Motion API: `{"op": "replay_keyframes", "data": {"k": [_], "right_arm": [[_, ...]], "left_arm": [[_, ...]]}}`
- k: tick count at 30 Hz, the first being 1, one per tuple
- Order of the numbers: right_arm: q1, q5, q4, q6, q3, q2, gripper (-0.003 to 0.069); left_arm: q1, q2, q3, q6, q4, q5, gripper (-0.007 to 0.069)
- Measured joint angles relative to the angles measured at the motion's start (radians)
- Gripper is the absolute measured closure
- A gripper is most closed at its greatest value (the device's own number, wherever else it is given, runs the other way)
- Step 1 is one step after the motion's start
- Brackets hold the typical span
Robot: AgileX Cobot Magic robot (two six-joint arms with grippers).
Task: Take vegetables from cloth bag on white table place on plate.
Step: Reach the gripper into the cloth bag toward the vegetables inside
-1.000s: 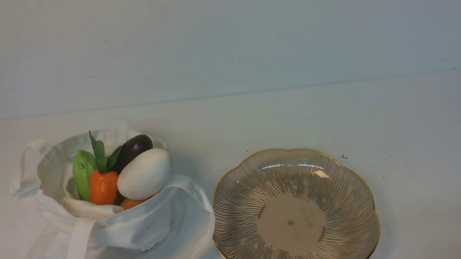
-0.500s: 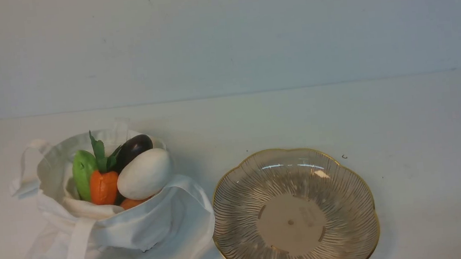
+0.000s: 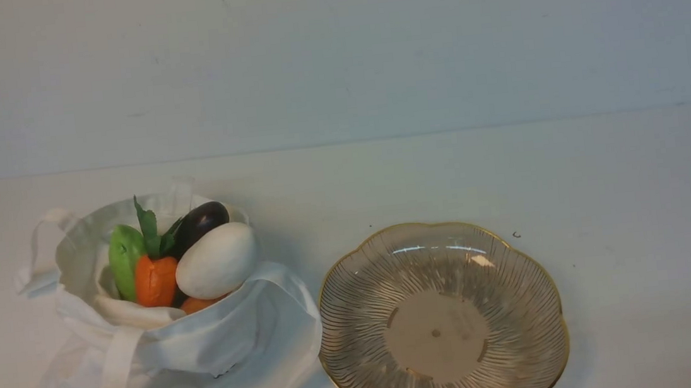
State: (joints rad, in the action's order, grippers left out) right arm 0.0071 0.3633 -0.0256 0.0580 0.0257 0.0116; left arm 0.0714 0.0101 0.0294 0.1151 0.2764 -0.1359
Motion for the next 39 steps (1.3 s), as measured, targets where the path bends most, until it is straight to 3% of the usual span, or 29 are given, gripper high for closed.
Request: {"op": "replay_keyframes", "data": {"k": [5, 10, 14, 18, 19, 20, 24, 27, 29, 32, 36, 39], "right_arm": [[0.000, 0.000, 0.000, 0.000, 0.000, 0.000, 0.0674], [0.000, 0.000, 0.000, 0.000, 0.000, 0.000, 0.0674], [0.000, 0.000, 0.000, 0.000, 0.000, 0.000, 0.0674], [0.000, 0.000, 0.000, 0.000, 0.000, 0.000, 0.0674], [0.000, 0.000, 0.000, 0.000, 0.000, 0.000, 0.0674], [0.000, 0.000, 0.000, 0.000, 0.000, 0.000, 0.0674], [0.000, 0.000, 0.000, 0.000, 0.000, 0.000, 0.0674], [0.000, 0.000, 0.000, 0.000, 0.000, 0.000, 0.0674], [0.000, 0.000, 0.000, 0.000, 0.000, 0.000, 0.0674], [0.000, 0.000, 0.000, 0.000, 0.000, 0.000, 0.0674], [0.000, 0.000, 0.000, 0.000, 0.000, 0.000, 0.0674], [0.000, 0.000, 0.000, 0.000, 0.000, 0.000, 0.0674]], "left_arm": [[0.000, 0.000, 0.000, 0.008, 0.113, 0.144, 0.0629], [0.000, 0.000, -0.012, 0.008, 0.137, 0.463, 0.0629], [0.000, -0.005, -0.149, 0.008, 0.083, 0.473, 0.0629], [0.000, -0.127, -0.392, 0.008, -0.034, 0.211, 0.0629], [0.000, -0.137, -0.392, 0.008, -0.034, 0.211, 0.0629], [0.000, -0.224, -0.489, 0.007, -0.076, 0.047, 0.0629], [0.000, -0.461, -0.690, -0.038, -0.144, -0.365, 0.0629], [0.000, -0.664, -0.803, -0.145, -0.160, -0.606, 0.0629], [0.000, -0.823, -0.893, -0.291, -0.151, -0.726, 0.0629], [0.000, -0.946, -0.961, -0.464, -0.102, -0.762, 0.0629], [0.000, -1.109, -1.042, -0.765, 0.105, -0.776, 0.0629], [0.000, -1.158, -1.060, -0.916, 0.222, -0.776, 0.0629]]}}
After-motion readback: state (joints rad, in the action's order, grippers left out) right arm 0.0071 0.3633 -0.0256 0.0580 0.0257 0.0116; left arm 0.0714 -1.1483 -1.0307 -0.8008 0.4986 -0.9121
